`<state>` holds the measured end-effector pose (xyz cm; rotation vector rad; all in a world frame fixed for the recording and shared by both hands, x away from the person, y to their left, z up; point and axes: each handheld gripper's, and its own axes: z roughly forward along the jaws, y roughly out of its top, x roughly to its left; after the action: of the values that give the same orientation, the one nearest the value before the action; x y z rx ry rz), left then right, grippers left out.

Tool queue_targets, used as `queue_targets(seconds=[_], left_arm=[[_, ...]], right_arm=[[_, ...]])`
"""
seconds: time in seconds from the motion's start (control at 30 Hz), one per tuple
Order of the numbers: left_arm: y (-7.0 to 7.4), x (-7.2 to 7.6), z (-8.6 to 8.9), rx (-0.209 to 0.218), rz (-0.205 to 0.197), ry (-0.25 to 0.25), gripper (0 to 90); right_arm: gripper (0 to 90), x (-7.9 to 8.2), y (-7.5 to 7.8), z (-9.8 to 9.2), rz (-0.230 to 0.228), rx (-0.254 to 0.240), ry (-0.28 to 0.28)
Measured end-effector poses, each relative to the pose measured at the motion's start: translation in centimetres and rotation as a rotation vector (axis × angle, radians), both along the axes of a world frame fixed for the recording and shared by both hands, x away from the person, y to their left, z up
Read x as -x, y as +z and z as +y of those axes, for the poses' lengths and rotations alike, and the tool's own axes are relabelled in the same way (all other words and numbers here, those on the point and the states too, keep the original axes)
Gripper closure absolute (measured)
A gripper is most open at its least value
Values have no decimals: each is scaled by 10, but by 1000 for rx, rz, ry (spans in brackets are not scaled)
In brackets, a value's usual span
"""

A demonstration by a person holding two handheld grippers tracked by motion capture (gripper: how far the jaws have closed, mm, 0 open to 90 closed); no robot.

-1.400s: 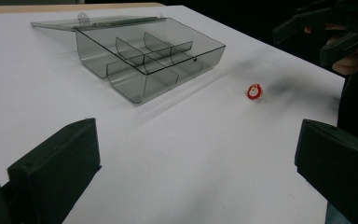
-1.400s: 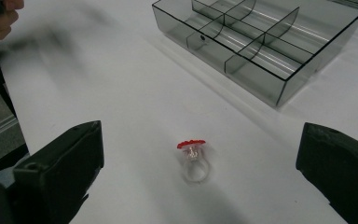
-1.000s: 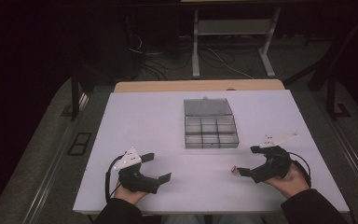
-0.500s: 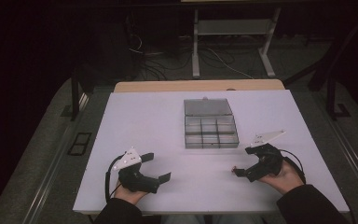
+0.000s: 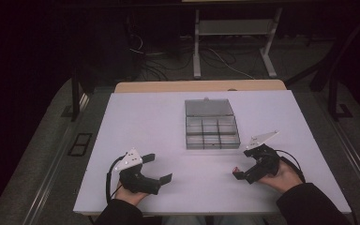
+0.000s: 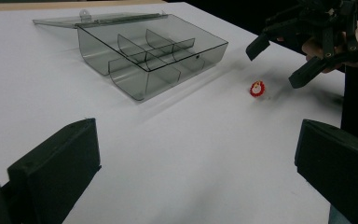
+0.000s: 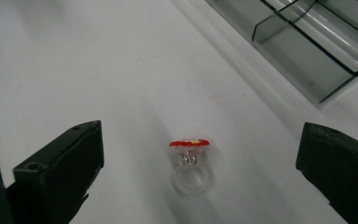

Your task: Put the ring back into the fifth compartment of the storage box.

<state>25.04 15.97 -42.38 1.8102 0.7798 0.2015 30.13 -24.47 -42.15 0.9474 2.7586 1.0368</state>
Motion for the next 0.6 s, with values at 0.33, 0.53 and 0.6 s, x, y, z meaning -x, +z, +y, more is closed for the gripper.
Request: queue_targets(seconds=[0.33, 0.53, 0.6], left_arm=[[-1, 0, -2, -4, -1, -5, 0], [-1, 0, -2, -6, 0, -8, 0], [-1, 0, -3, -7, 1, -8, 0]], right_arm=[[3, -2, -6, 3, 21, 31, 38], [4, -2, -9, 6, 19, 57, 53], [59, -2, -10, 6, 22, 67, 61]])
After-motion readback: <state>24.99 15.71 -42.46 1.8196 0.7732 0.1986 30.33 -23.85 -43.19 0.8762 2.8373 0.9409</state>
